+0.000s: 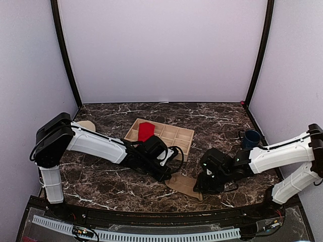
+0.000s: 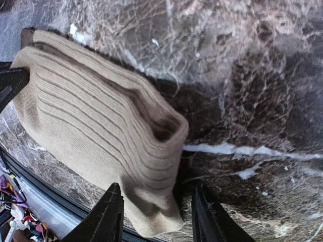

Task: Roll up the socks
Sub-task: Roll the sock at the center of the board.

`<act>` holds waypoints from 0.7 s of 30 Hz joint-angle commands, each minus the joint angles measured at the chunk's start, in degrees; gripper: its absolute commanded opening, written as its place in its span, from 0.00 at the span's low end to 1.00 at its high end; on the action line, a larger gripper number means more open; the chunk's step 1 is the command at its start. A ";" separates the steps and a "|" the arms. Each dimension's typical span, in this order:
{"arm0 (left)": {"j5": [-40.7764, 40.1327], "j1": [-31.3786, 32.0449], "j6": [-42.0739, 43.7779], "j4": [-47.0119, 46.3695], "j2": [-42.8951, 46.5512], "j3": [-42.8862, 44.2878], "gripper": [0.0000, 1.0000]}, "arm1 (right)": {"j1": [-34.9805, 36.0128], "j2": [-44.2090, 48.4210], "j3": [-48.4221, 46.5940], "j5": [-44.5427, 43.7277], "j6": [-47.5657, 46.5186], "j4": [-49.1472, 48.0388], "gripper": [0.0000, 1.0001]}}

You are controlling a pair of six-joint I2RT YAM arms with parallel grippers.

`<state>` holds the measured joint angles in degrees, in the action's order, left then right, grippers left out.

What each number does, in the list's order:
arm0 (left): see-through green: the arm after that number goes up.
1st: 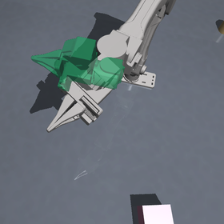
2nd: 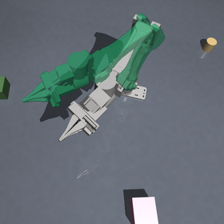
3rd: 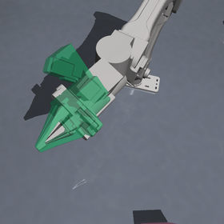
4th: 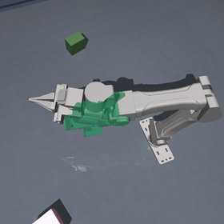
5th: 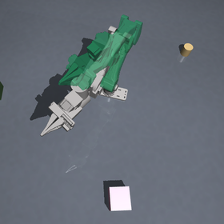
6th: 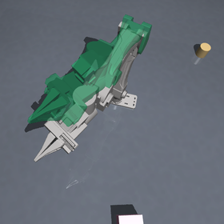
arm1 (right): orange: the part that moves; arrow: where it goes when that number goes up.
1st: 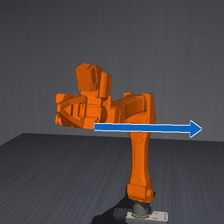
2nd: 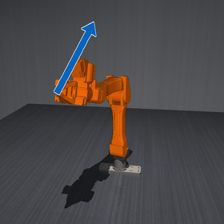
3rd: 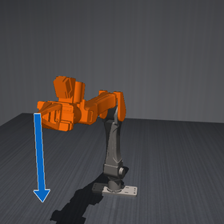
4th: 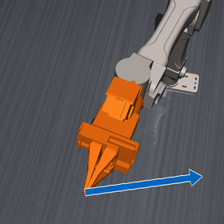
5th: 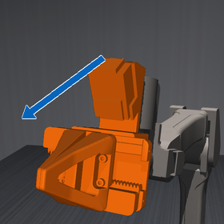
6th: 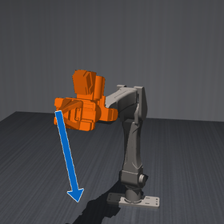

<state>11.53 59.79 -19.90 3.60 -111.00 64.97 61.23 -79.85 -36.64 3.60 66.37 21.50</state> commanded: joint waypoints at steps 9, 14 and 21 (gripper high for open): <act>-1.07 -1.06 0.74 2.57 0.00 -1.23 0.06 | 5.91 2.55 5.17 -3.53 8.74 -8.56 0.44; -0.65 -1.56 0.70 2.23 -0.05 -1.76 0.06 | 6.76 6.15 6.26 -5.81 11.34 -7.58 0.43; 0.07 -2.17 0.73 1.77 -0.40 -1.99 0.06 | 7.30 10.90 13.65 -5.02 16.14 -13.36 0.42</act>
<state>11.77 58.26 -19.88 3.40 -111.00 64.45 67.66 -71.11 -26.57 -0.49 78.59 11.99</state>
